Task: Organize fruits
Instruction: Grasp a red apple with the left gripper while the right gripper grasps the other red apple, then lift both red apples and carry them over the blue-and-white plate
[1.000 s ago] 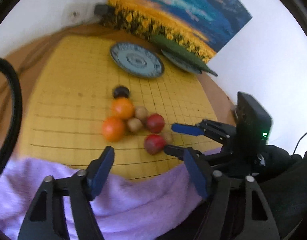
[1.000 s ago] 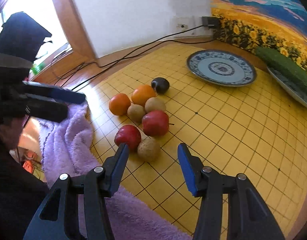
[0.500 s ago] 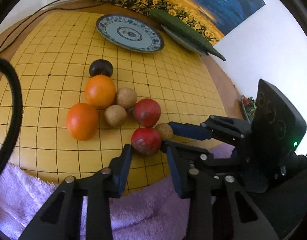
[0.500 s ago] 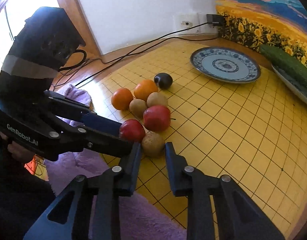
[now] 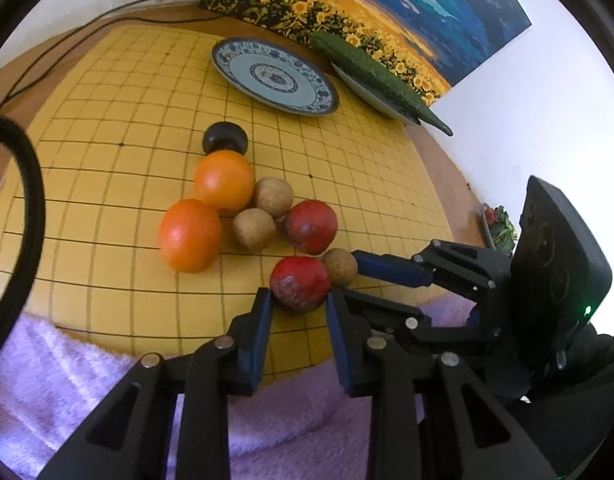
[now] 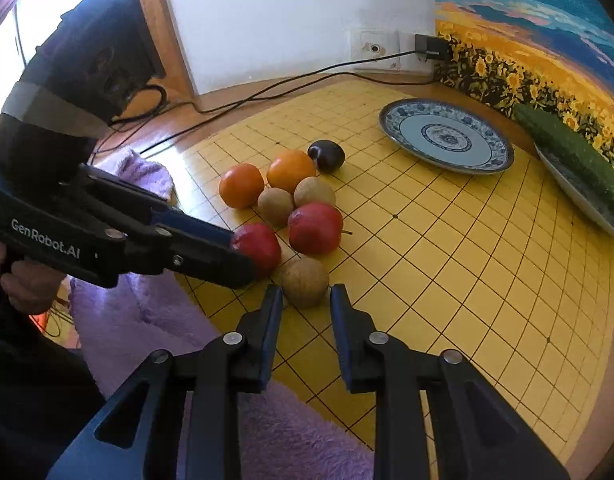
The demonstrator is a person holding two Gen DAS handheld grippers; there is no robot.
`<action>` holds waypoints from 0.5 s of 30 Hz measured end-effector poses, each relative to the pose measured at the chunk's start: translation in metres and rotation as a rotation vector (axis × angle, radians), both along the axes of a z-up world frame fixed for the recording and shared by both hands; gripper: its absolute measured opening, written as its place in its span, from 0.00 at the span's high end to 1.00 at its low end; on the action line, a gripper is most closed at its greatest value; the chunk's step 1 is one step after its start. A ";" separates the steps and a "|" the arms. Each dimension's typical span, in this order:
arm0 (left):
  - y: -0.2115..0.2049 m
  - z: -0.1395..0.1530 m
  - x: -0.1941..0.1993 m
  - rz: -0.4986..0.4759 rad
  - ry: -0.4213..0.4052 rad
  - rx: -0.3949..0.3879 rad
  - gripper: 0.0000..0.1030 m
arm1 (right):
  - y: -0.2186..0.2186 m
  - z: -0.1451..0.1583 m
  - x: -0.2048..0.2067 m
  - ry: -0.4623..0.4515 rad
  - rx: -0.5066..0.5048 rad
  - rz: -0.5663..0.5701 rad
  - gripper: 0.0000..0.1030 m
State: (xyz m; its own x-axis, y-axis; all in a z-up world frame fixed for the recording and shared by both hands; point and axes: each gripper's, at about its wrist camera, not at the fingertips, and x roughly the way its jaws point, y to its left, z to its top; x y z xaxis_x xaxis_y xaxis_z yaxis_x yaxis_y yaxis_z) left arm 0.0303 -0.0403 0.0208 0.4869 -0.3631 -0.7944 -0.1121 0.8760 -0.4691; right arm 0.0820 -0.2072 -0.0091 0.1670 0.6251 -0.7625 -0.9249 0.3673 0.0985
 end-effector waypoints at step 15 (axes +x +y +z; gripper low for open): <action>0.014 0.004 -0.028 0.020 -0.012 0.028 0.72 | 0.029 0.005 0.021 0.036 0.003 -0.046 0.60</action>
